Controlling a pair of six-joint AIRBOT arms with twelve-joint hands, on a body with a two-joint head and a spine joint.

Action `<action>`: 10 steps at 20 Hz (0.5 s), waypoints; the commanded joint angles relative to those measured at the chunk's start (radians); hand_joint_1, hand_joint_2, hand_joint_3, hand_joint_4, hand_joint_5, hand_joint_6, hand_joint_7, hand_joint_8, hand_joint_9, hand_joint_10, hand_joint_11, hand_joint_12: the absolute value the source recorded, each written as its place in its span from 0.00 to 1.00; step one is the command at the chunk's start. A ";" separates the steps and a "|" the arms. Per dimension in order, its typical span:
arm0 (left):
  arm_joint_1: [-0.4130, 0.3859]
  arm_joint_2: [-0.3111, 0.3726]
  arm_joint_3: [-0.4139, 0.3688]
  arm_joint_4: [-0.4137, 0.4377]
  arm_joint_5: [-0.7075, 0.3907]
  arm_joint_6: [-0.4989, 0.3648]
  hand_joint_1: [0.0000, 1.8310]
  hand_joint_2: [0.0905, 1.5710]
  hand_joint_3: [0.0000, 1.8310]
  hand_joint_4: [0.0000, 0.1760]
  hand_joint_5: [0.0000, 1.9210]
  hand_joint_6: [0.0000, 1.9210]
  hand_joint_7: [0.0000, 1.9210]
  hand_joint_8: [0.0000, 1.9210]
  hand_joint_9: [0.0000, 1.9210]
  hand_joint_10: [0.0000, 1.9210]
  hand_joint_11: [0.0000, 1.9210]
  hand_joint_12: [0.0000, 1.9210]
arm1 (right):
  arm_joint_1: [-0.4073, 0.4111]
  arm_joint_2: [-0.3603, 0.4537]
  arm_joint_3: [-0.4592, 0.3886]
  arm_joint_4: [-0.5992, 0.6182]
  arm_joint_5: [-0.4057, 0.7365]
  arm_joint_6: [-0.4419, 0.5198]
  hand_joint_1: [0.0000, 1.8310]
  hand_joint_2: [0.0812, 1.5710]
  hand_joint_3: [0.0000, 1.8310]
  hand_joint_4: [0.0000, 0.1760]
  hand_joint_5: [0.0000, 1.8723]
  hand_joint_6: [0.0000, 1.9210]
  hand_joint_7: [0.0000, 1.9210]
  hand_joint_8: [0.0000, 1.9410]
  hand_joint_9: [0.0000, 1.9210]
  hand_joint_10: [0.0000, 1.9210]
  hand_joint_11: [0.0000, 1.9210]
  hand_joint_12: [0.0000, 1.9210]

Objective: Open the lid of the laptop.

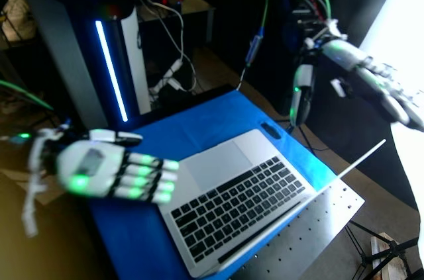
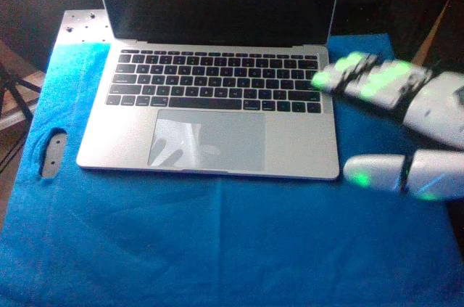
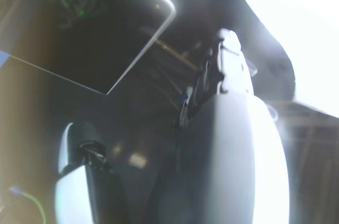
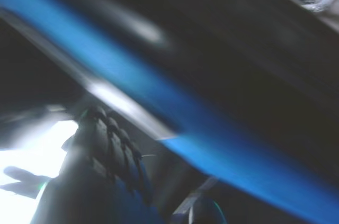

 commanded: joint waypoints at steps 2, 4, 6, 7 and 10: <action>0.047 0.022 -0.034 0.002 -0.221 -0.059 0.45 0.57 0.02 1.00 0.00 0.00 0.00 0.00 0.00 0.00 0.01 0.17 | 0.008 0.041 -0.026 0.044 0.240 0.004 0.00 0.75 0.00 0.00 0.00 0.00 0.00 0.00 0.00 0.00 0.00 0.00; 0.167 0.047 -0.096 -0.024 -0.369 -0.113 0.45 0.56 0.00 0.62 0.00 0.00 0.00 0.00 0.00 0.00 0.00 0.02 | -0.004 0.077 -0.064 0.104 0.338 -0.056 0.00 0.72 0.00 0.20 0.00 0.00 0.00 0.00 0.00 0.00 0.00 0.00; 0.301 0.068 -0.151 -0.065 -0.515 -0.158 0.40 0.56 0.00 0.71 0.00 0.00 0.00 0.00 0.00 0.00 0.00 0.00 | -0.035 0.091 -0.077 0.182 0.474 -0.075 0.04 0.73 0.01 0.08 0.00 0.00 0.00 0.00 0.00 0.00 0.00 0.00; 0.366 0.073 -0.171 -0.079 -0.582 -0.198 0.45 0.60 0.01 0.27 0.00 0.00 0.00 0.00 0.00 0.00 0.00 0.00 | -0.050 0.092 -0.077 0.211 0.546 -0.075 0.19 0.74 0.00 0.00 0.00 0.00 0.00 0.00 0.00 0.00 0.00 0.00; 0.501 0.066 -0.210 -0.117 -0.745 -0.293 0.35 0.64 0.01 0.00 0.00 0.00 0.01 0.00 0.02 0.01 0.03 0.02 | -0.080 0.084 -0.091 0.276 0.757 -0.064 0.23 0.70 0.00 0.00 0.01 0.00 0.00 0.00 0.00 0.00 0.00 0.00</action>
